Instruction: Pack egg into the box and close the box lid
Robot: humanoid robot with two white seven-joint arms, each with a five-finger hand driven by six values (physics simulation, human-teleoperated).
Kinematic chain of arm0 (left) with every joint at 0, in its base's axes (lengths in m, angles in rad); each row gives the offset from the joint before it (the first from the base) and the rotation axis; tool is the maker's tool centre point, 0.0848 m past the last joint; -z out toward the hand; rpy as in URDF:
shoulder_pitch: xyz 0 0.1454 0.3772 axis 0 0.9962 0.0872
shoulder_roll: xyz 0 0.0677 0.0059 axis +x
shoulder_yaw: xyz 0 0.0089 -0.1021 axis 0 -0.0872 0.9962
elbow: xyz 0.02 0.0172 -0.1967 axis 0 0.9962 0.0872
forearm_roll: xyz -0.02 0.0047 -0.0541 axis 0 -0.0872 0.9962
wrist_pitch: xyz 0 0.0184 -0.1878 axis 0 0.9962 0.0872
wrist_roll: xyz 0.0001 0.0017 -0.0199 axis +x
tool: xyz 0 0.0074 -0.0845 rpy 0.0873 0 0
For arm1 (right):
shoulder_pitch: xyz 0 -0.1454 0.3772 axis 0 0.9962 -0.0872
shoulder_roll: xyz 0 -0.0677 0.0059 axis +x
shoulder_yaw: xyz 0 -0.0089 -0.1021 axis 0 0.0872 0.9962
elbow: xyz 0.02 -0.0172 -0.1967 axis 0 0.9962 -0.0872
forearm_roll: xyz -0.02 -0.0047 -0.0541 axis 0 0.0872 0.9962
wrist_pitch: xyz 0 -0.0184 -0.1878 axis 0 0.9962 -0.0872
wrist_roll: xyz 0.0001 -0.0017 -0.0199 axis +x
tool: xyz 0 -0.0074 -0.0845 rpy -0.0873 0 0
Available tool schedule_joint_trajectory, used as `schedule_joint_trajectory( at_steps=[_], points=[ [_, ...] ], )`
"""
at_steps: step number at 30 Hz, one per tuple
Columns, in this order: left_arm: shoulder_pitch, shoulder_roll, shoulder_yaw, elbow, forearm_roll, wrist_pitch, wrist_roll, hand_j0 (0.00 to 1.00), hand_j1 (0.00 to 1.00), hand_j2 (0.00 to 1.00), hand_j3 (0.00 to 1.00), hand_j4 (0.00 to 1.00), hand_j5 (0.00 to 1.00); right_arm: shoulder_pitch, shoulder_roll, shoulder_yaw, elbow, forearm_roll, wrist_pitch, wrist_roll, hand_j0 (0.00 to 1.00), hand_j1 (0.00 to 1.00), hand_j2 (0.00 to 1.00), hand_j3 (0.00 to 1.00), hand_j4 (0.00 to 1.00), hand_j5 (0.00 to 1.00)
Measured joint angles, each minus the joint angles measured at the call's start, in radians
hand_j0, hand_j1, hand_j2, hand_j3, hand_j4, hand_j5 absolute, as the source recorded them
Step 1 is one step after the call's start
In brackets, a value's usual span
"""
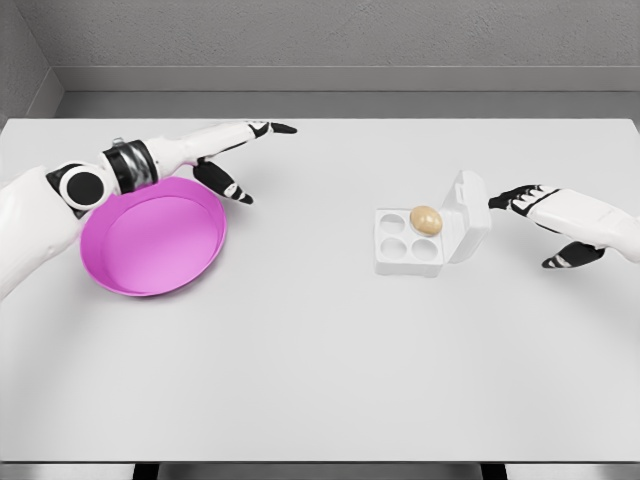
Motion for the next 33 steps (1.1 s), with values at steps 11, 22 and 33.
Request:
schedule_joint_trajectory(
  at_steps=[11, 22, 33],
  points=[
    [0.017, 0.014, 0.002, 0.000, 0.000, 0.000, -0.022, 1.00, 1.00, 1.00, 1.00, 1.00, 1.00, 0.014, 0.004, 0.000, -0.078, 0.000, 0.000, 0.000, 1.00, 1.00, 1.00, 1.00, 1.00, 1.00],
    [0.023, 0.026, 0.032, -0.001, 0.001, 0.000, -0.040, 1.00, 1.00, 1.00, 1.00, 1.00, 1.00, 0.008, 0.029, 0.049, -0.172, -0.002, 0.000, 0.000, 1.00, 1.00, 1.00, 1.00, 1.00, 1.00],
    [0.040, 0.051, 0.048, 0.001, -0.001, 0.000, -0.036, 1.00, 1.00, 1.00, 1.00, 1.00, 1.00, 0.025, -0.053, -0.029, -0.171, -0.055, 0.000, 0.000, 1.00, 1.00, 1.00, 1.00, 1.00, 1.00]
  ],
)
